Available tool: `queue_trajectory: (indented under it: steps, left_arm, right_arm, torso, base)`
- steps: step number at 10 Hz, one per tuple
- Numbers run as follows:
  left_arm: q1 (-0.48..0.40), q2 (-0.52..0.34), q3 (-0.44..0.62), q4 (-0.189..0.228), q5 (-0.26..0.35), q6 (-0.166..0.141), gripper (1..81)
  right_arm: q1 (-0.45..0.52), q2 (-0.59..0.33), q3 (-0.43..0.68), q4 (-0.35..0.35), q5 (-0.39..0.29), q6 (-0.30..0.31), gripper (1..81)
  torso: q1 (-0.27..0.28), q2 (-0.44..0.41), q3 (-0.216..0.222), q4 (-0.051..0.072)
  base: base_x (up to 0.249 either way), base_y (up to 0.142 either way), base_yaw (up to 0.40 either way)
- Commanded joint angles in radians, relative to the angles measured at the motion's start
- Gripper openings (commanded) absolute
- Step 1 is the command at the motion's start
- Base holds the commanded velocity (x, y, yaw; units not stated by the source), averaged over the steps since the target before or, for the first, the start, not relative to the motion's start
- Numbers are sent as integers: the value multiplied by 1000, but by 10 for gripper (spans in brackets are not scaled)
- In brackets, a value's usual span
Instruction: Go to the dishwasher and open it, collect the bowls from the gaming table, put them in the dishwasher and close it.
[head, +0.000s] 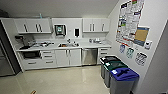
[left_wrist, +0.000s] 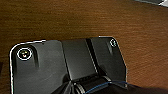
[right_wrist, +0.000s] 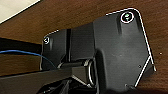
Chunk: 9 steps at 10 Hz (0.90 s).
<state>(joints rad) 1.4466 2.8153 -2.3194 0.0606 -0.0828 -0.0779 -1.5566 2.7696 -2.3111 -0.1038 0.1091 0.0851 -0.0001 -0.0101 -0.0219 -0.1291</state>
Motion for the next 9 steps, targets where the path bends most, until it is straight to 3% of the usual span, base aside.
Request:
queue_trajectory:
  steps: [1,9]
  left_arm:
    - [-58,-10,14,7,43,6,811]
    - [-58,-8,14,5,43,6,811]
  right_arm:
    - [45,-14,10,9,-46,-2,811]
    - [43,-15,10,7,-46,-2,811]
  torso:
    - [0,0,0,0]
    - [1,0,0,0]
  base:
    - [193,0,0]
    - [193,0,0]
